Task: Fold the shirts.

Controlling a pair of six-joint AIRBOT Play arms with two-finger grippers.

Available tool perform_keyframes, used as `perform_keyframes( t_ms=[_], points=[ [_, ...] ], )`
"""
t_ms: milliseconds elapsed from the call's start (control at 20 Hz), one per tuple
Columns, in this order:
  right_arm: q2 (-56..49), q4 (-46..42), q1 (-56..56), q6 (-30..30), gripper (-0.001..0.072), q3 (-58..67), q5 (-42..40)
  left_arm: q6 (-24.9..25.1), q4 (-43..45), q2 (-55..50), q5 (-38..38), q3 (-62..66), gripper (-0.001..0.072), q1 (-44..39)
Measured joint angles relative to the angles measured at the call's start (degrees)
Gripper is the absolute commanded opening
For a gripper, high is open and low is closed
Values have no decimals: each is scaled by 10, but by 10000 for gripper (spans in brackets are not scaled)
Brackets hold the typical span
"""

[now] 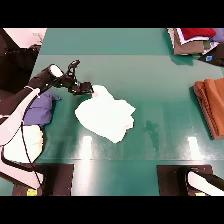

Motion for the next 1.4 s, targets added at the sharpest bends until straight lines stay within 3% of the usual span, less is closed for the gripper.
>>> perform_keyframes(
  t_ms=[200, 250, 350, 400, 800, 900, 1050, 1200, 1400],
  points=[
    [0, 0, 0, 1, 21, -27, -16, 17, -47, -28, 18, 7, 621, -4],
    [0, 0, 0, 1, 21, -31, -19, 22, -56, -34, 24, 7, 585, -8],
    [0, 0, 0, 1, 21, -36, -22, 25, -62, -44, 35, 8, 94, -15],
    [0, 0, 0, 1, 21, -38, -23, 25, -62, -48, 36, 10, 22, -16],
    [0, 0, 4, 1, 37, -92, -18, 32, -30, -18, -13, 120, 21, -1],
    [0, 5, 17, 1, 458, -152, -22, 40, -12, 4, -27, 146, 21, 2],
    [-14, 46, 62, -13, 479, -260, -67, 47, 0, 31, -43, 164, 22, 3],
    [-57, 124, 126, -65, 479, -334, -128, 50, 7, 43, -65, 172, 22, 4],
    [-141, 212, 213, -141, 479, -344, -203, 51, 10, 48, -88, 175, 22, 4]
  ],
)
